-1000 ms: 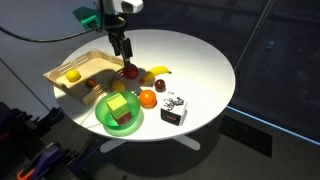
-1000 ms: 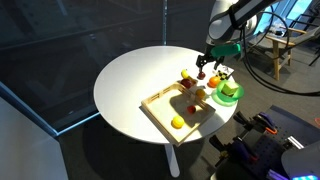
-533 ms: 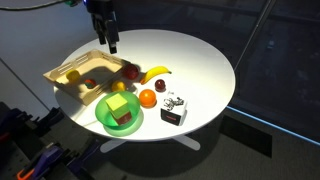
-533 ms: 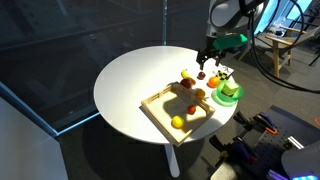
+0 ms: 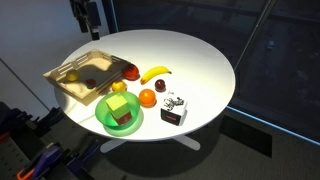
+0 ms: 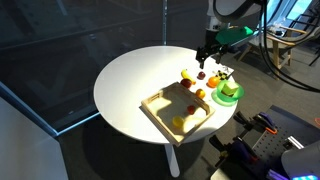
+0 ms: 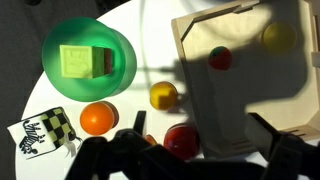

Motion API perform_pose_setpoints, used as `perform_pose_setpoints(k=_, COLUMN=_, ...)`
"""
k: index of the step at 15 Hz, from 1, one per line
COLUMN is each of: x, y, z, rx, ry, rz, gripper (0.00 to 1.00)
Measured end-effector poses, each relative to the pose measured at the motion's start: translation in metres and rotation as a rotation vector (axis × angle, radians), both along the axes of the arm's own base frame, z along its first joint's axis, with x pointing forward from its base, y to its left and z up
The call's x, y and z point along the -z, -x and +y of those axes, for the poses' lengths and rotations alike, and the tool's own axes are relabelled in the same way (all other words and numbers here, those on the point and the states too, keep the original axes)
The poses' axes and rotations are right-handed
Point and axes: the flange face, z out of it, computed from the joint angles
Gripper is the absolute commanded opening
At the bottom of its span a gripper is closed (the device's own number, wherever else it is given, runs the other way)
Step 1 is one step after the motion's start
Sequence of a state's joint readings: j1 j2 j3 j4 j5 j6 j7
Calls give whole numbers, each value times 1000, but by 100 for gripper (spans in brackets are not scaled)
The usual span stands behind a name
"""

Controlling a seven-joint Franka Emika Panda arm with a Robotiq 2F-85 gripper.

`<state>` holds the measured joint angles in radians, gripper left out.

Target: Put the orange on the right side of the table

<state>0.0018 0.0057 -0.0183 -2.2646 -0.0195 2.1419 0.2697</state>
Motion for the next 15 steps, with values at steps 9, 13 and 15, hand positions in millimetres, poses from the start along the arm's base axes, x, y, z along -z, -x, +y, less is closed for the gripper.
perform_pose_setpoints(k=9, x=-44, y=23, z=37, rx=-83, ry=17, rz=-81, gripper=100)
perform_pose_setpoints(k=13, x=-62, y=32, z=49, rx=-108, ry=22, rz=-119, gripper=100)
perform_pose_setpoints(k=15, x=-70, y=36, z=54, rx=-117, ry=25, rz=-136, gripper=100)
